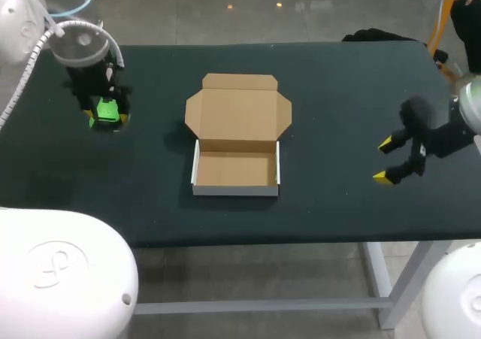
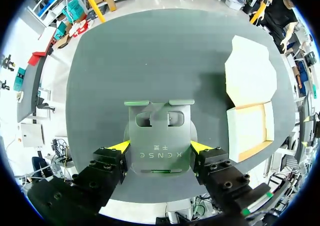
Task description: Assemble the packaging by folding the flat box into shape, placing the metal phone stand inside, and closing the box properly
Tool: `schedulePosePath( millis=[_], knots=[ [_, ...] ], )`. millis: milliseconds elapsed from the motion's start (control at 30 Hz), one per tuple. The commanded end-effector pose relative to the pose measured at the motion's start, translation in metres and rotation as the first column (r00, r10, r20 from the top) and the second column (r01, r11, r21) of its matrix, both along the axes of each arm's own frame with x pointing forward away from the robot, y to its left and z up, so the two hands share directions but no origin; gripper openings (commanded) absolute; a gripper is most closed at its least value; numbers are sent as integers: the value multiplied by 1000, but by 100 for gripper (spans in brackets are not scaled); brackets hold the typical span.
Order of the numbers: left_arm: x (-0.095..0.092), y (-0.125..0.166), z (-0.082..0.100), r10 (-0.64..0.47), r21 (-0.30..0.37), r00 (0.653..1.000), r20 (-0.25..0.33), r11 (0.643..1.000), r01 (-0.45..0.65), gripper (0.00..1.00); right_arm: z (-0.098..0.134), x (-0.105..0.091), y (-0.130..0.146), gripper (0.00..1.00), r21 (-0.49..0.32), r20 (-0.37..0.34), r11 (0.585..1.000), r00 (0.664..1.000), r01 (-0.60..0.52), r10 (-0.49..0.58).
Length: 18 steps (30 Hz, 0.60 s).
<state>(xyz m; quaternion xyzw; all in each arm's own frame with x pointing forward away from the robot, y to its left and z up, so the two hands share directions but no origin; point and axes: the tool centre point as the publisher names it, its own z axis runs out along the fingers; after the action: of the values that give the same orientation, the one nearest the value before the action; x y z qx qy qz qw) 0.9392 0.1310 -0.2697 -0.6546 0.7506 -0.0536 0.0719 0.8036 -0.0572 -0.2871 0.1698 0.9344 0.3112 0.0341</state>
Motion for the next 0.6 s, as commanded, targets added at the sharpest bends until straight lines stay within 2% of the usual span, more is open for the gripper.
schedulePosePath(
  millis=[33,267,600],
  knots=[
    [0,-2,1,1,7,1000,-3,1000,-1,0,-7,7,13,100,-18,10,1000,1000,13,-13],
    [-4,-10,5,-3,6,1000,0,1000,3,0,-8,8,17,100,-16,10,1000,1000,11,-11],
    [-24,-34,22,-16,8,1000,8,1000,16,0,-8,8,17,100,-16,10,1000,1000,11,-11]
  ],
)
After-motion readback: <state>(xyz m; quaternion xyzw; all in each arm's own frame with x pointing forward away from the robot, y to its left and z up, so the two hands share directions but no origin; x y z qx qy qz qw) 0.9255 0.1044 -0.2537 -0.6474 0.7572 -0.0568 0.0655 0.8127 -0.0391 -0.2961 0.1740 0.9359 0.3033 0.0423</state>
